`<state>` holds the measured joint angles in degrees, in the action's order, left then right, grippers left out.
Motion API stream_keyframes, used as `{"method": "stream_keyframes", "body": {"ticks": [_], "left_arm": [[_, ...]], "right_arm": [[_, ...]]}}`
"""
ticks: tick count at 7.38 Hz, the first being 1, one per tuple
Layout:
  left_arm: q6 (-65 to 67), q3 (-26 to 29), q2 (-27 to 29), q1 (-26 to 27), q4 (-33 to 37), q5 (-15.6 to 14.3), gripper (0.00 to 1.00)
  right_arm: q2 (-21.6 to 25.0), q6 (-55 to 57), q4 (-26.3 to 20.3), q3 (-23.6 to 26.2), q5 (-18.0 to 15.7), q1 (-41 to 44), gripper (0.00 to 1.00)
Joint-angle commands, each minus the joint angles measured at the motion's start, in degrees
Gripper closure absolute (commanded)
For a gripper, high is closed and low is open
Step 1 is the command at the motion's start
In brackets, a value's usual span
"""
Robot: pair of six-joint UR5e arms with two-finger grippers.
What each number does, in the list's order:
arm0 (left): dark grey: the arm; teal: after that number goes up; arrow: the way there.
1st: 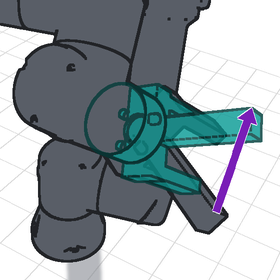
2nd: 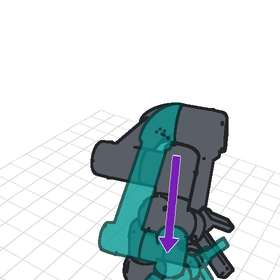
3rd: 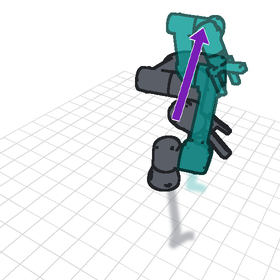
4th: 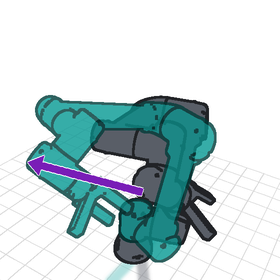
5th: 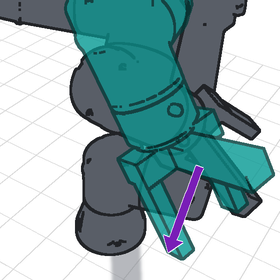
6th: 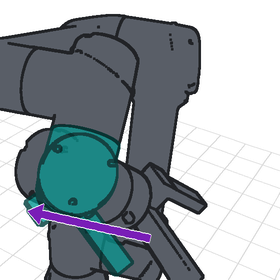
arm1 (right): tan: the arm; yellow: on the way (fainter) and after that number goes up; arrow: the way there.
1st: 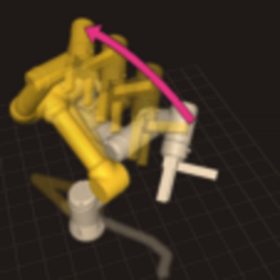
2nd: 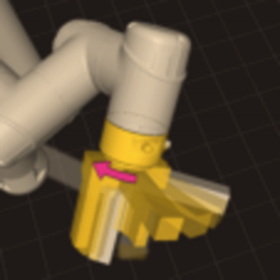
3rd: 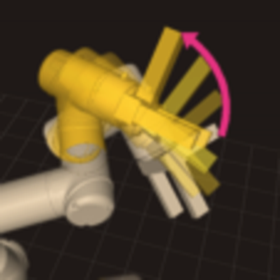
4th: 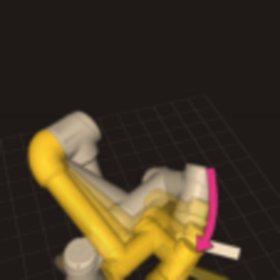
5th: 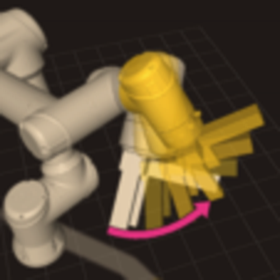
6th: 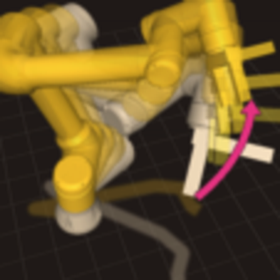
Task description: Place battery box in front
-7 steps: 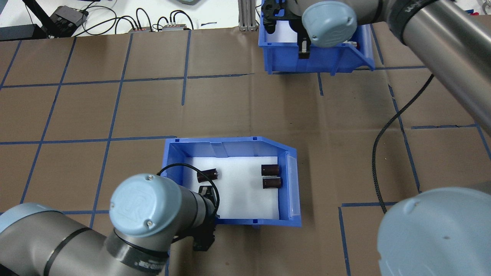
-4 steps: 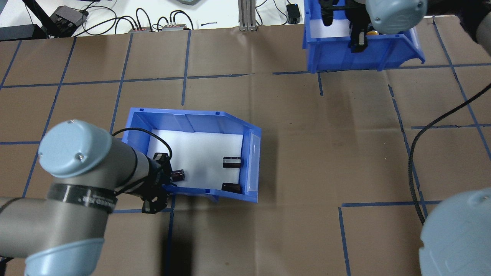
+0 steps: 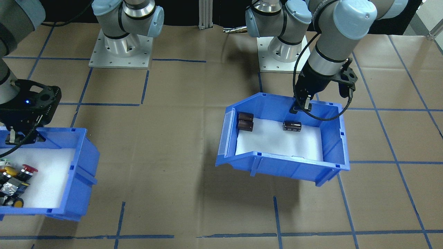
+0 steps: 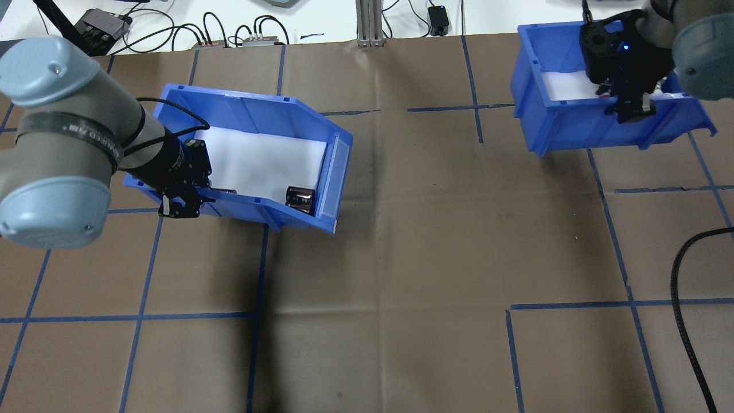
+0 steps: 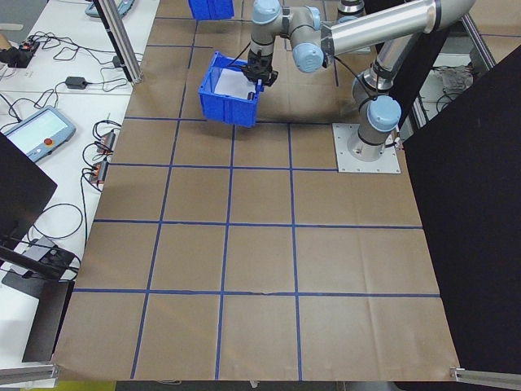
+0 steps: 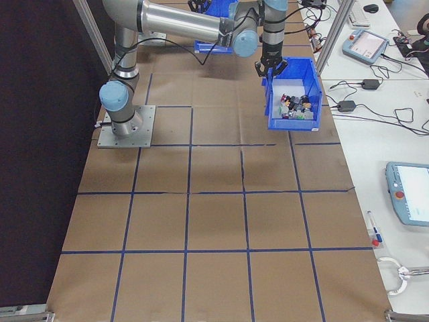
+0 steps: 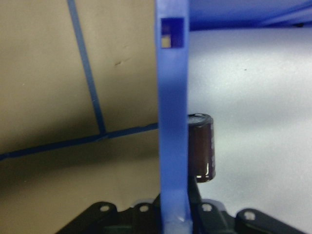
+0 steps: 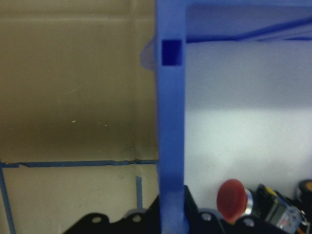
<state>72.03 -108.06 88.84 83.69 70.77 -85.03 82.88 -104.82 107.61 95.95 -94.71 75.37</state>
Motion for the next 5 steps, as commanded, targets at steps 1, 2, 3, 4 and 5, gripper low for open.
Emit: {"method": "stream_keyframes", "body": {"ticks": [1, 2, 3, 4, 5], "left_arm": [[0.91, 11.33, 12.27, 2.42, 0.08, 2.74, 1.0], [3.44, 15.2, 15.89, 4.79, 0.25, 2.77, 1.0], [7.47, 17.68, 18.19, 7.34, 0.25, 2.86, 1.0], [12.12, 18.4, 19.95, 9.8, -0.62, 2.86, 1.0], [15.38, 18.67, 21.97, 12.09, -1.85, 2.86, 1.0]], "right_arm": [[8.58, -3.19, 2.15, 10.8, 0.23, -2.16, 1.0], [12.01, -5.46, 5.39, 15.53, 0.23, -3.38, 1.0], [13.26, -5.57, 5.68, 16.8, 0.31, -4.7, 1.0], [13.27, -5.65, 5.59, 16.9, 0.31, -4.62, 1.0], [13.27, -5.66, 5.59, 16.99, 0.31, -4.62, 1.0]]}}
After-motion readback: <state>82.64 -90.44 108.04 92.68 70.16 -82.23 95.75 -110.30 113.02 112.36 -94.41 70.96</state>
